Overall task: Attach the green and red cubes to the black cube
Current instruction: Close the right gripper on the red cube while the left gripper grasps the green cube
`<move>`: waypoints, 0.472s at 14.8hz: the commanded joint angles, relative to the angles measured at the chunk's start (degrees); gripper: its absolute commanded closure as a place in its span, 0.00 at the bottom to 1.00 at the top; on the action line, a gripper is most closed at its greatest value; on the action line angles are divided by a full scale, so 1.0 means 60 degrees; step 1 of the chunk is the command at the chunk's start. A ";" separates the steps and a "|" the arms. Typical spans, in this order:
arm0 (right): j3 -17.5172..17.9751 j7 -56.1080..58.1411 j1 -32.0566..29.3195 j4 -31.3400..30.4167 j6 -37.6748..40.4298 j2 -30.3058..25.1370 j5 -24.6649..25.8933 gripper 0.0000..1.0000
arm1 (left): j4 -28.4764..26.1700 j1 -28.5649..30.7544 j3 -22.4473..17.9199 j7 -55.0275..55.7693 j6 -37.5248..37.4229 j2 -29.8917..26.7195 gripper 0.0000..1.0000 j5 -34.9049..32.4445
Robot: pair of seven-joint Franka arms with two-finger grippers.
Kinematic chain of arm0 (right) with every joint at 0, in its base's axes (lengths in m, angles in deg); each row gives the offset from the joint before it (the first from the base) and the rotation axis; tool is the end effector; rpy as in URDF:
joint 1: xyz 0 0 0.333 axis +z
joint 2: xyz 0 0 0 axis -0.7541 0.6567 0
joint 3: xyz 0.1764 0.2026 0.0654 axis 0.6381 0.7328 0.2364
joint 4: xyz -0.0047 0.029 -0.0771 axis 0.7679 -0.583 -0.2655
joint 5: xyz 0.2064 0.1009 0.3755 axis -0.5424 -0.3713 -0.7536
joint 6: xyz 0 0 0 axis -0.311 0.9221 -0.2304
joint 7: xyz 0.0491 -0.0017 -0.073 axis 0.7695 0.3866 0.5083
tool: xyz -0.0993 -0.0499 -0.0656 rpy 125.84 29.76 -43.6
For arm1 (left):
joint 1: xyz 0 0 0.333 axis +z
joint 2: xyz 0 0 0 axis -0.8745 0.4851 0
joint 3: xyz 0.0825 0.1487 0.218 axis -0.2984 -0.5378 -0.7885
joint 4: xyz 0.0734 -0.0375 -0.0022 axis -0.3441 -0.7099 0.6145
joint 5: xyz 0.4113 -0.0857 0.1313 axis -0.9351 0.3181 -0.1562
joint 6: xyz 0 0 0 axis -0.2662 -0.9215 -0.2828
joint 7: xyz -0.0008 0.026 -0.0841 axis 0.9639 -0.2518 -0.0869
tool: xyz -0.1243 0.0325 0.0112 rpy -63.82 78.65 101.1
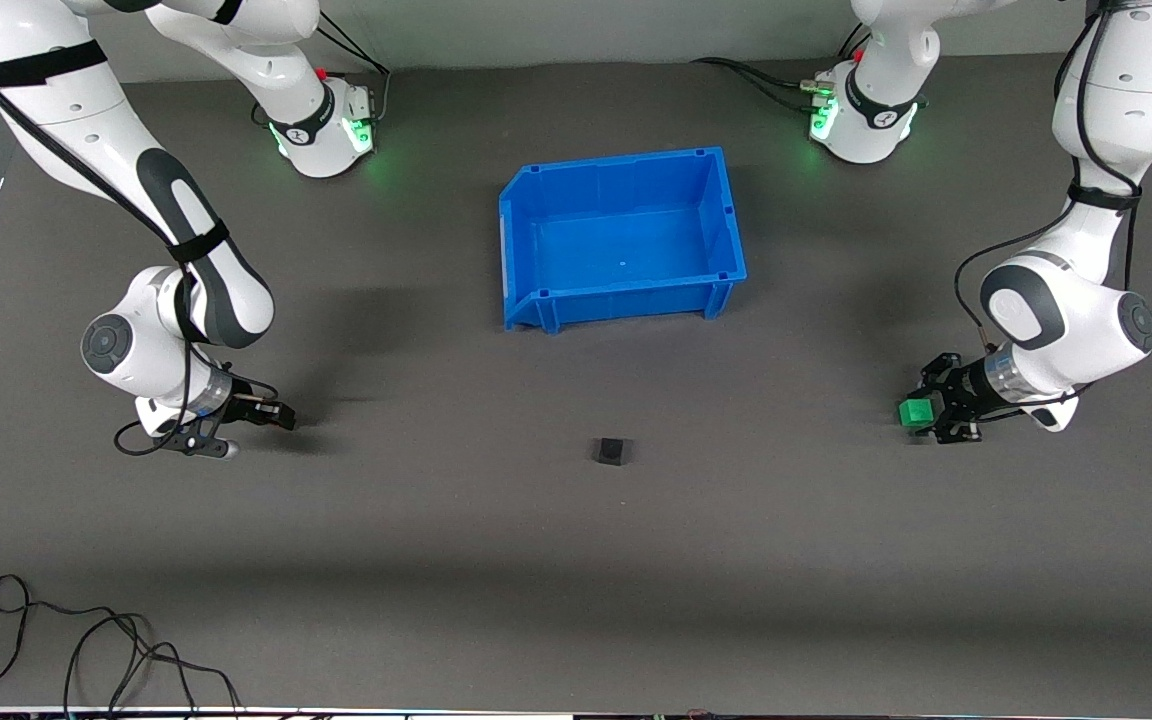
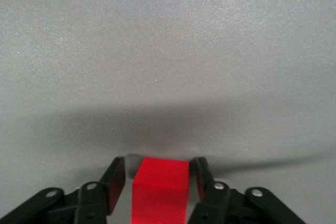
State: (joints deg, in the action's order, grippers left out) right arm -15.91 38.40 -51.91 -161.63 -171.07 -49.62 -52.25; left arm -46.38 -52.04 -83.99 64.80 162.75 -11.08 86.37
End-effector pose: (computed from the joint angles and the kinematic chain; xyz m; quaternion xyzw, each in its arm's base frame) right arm 0.5676 -0.0322 0.0762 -0.9950 0.0944 -0.0066 0.0326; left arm 0.5677 0.0541 0.0781 0.6906 0.7068 -0.0829 0.1286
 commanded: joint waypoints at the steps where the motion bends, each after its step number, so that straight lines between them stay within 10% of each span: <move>1: -0.0035 0.0001 -0.0005 -0.0036 -0.0070 -0.0042 -0.0220 0.80 | 0.0009 -0.0025 0.0000 0.0090 0.0074 -0.0042 0.67 0.0136; 2: -0.0035 0.0001 -0.0020 -0.0036 -0.0056 -0.0042 -0.0336 0.97 | 0.0009 -0.0011 0.0000 0.0090 0.0060 -0.0042 0.75 0.0136; 7: -0.0021 -0.0188 0.0083 0.0008 0.0003 -0.0291 -0.1011 1.00 | 0.0111 -0.0011 0.0000 0.0090 -0.0072 -0.0071 0.79 0.0136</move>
State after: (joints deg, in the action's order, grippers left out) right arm -16.08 38.29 -51.97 -161.45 -171.10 -49.89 -56.55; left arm -46.26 -51.96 -84.00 64.80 162.75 -11.07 86.40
